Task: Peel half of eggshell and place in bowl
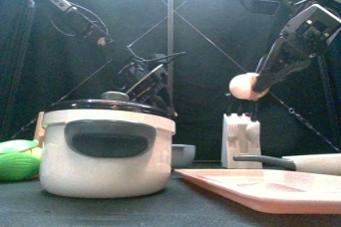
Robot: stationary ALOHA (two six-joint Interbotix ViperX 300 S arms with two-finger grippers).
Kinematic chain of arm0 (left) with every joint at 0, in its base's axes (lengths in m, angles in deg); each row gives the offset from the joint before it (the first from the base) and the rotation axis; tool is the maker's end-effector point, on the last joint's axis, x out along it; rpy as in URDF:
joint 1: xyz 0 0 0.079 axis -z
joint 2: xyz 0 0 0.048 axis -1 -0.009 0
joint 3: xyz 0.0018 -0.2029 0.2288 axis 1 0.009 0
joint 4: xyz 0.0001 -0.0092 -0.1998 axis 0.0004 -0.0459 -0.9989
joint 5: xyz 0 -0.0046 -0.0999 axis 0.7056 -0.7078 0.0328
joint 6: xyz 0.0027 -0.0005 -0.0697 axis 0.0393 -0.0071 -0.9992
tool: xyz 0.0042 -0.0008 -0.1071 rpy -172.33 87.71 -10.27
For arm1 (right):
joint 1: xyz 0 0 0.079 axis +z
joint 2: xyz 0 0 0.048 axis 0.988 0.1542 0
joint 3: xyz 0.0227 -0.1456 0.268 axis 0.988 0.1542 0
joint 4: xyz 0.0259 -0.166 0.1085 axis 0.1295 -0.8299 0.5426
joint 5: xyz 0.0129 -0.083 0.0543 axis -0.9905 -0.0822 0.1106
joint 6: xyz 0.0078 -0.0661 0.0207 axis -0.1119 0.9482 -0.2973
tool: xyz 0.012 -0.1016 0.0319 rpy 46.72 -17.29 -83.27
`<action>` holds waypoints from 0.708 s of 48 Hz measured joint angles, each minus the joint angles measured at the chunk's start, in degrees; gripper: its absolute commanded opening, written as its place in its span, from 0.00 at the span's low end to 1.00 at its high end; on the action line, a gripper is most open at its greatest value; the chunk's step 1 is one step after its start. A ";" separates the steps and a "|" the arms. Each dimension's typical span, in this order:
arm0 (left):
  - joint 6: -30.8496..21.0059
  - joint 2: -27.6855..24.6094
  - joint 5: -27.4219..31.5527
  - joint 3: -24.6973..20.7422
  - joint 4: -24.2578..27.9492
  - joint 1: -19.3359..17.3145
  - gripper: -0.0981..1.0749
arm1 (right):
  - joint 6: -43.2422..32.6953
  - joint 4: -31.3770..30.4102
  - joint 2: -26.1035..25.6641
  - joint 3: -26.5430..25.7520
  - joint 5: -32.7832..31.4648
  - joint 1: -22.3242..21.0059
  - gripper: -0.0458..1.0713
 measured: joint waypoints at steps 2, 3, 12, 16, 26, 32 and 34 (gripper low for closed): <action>0.00 0.00 0.09 0.00 0.00 0.00 0.72 | 0.00 0.00 0.00 0.00 -0.09 -0.09 0.61; 0.00 0.00 0.09 0.00 0.00 0.00 0.73 | 0.00 0.00 0.09 0.09 0.00 -0.09 0.61; 0.00 0.00 0.18 0.00 0.00 0.00 0.77 | 0.00 0.18 0.35 0.00 0.00 -0.26 0.61; -0.09 0.00 0.18 0.00 0.00 0.00 0.78 | 0.00 0.44 0.44 0.00 -0.09 -0.26 0.61; -0.09 -0.09 0.35 0.00 -0.09 0.00 0.87 | 0.00 0.62 0.44 0.00 0.00 -0.35 0.61; -0.09 -0.09 0.35 0.00 -0.09 0.00 0.93 | 0.00 0.62 0.44 0.00 0.00 -0.35 0.61; -0.18 -0.09 0.35 0.00 -0.09 0.00 0.94 | 0.09 0.62 0.44 0.00 0.00 -0.35 0.61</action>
